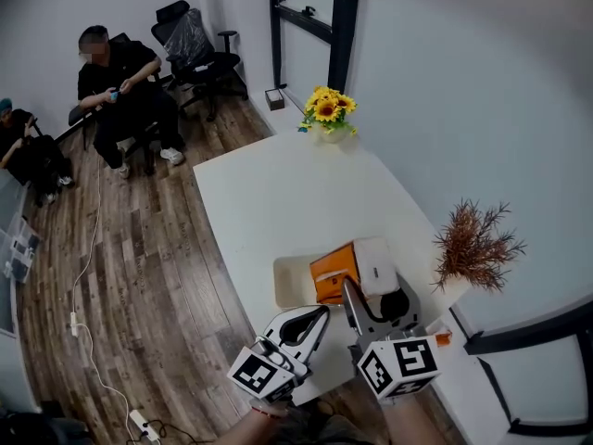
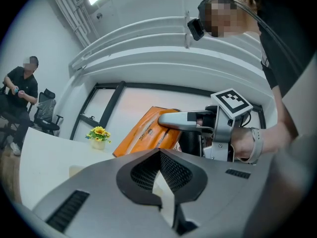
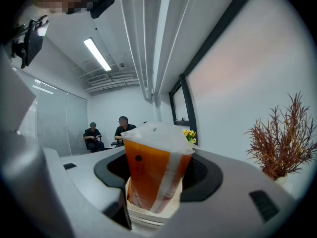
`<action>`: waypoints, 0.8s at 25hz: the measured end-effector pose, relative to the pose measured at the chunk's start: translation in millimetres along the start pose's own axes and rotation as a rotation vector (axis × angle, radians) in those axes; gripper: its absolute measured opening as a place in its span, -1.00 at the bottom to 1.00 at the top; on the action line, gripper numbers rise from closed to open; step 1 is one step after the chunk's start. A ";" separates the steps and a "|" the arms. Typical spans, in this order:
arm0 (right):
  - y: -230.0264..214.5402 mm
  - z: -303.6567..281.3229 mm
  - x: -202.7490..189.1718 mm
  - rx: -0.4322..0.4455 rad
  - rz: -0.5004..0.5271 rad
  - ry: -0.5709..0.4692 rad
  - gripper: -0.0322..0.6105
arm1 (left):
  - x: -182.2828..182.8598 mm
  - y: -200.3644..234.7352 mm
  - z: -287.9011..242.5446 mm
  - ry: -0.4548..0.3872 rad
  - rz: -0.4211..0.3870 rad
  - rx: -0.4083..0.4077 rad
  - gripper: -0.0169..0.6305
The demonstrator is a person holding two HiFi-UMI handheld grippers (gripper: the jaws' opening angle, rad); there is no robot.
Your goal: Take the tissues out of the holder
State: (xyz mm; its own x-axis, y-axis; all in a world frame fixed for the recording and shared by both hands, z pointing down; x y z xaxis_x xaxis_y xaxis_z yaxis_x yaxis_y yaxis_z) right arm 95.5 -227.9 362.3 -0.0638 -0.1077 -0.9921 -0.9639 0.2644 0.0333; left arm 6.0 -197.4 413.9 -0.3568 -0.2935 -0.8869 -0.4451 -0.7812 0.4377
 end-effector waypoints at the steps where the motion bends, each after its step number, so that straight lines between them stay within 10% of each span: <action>1: 0.2 1.3 1.4 -0.001 0.000 -0.002 -0.04 | 1.8 1.1 1.5 -0.002 -0.002 0.006 -0.93; 20: -5.7 20.3 18.2 0.007 0.020 -0.019 -0.04 | 54.0 32.7 23.1 -0.080 -0.093 0.137 -0.92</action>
State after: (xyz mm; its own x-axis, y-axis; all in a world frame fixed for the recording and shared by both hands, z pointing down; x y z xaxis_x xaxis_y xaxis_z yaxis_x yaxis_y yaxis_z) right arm 105.1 -211.8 341.6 -0.0783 -0.0836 -0.9934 -0.9607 0.2727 0.0528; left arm -46.8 -226.0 383.7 -0.3709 -0.1739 -0.9123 -0.5852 -0.7190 0.3749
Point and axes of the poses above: the fingertips, and each gripper's own axes: z backward along the fingers, y to its left, x out of its top, the point moved 2 cm from there along z, backward along the fingers, and after that the axes turned 11 degrees about z, right-handed, at the moved point
